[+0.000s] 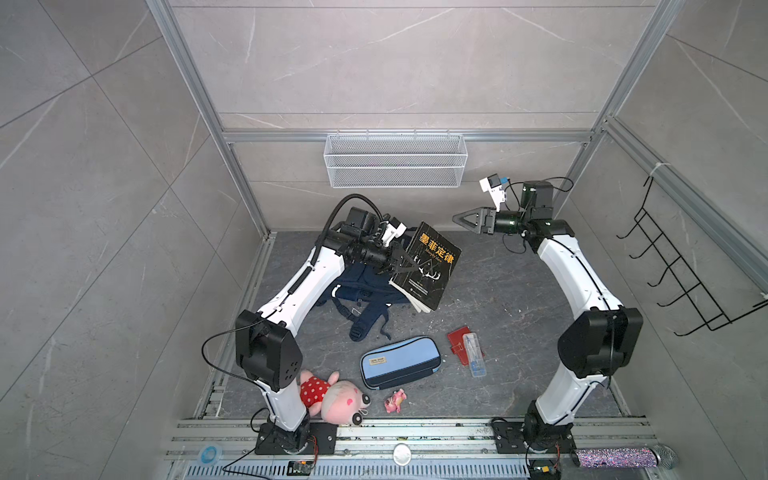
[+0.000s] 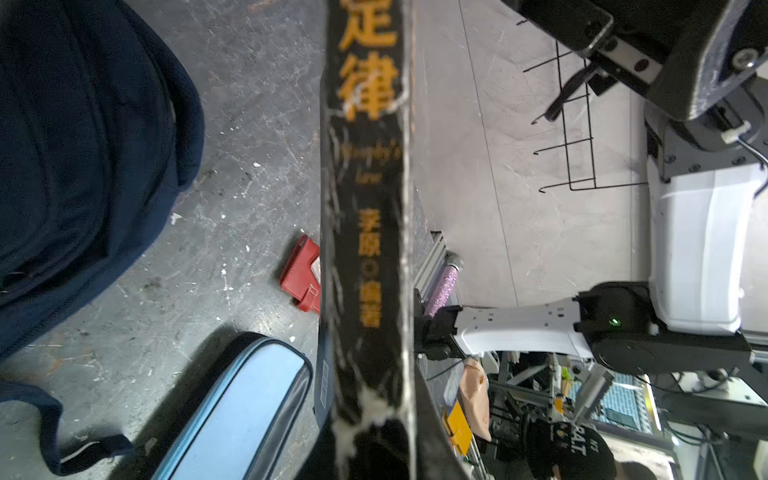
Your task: Pack the student bag
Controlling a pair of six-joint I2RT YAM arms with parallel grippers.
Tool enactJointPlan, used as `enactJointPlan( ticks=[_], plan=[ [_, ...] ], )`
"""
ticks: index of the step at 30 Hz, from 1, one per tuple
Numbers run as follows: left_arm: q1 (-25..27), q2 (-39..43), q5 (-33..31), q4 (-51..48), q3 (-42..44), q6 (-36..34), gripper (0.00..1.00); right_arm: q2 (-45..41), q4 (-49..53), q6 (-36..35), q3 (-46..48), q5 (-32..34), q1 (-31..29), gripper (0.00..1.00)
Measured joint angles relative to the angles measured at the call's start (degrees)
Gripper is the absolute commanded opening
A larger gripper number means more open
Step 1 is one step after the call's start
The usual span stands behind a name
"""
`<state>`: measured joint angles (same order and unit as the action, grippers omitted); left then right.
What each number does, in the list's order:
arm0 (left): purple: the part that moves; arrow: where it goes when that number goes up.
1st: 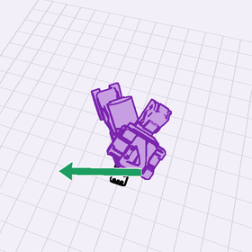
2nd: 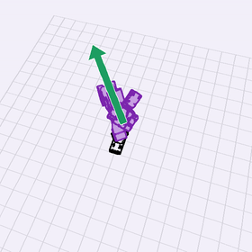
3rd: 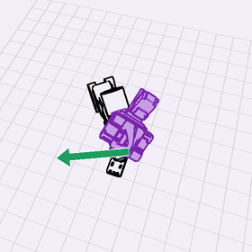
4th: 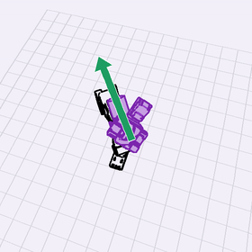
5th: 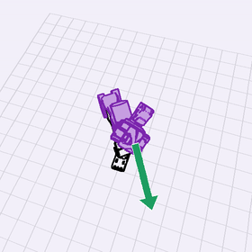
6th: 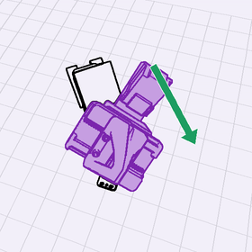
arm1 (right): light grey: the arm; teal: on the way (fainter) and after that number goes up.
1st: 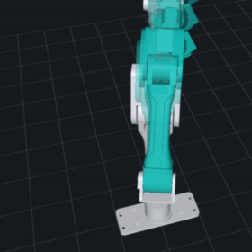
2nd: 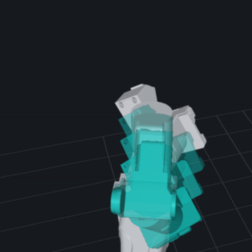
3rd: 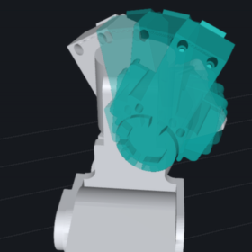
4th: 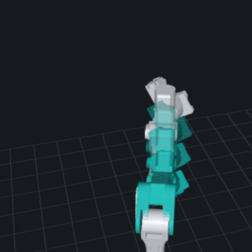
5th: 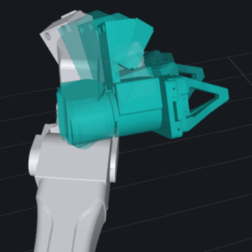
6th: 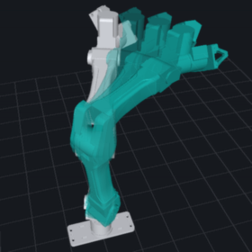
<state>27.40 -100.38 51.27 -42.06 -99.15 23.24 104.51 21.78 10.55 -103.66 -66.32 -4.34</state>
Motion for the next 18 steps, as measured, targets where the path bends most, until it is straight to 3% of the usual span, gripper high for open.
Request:
enactJointPlan(
  ticks=[10, 18],
  plan=[
    [0.0, 3.04, 7.58, -2.47, 0.28, -1.33, 0.0, 6.19, 6.4, -3.87, -2.62, -8.28, -3.67, 0.91],
    [-0.02, 3.56, 7.82, -3.98, 0.26, -1.51, 0.0, 7.58, 5.81, -3.48, -1.14, -14.36, -7.26, 0.88]
  ],
)
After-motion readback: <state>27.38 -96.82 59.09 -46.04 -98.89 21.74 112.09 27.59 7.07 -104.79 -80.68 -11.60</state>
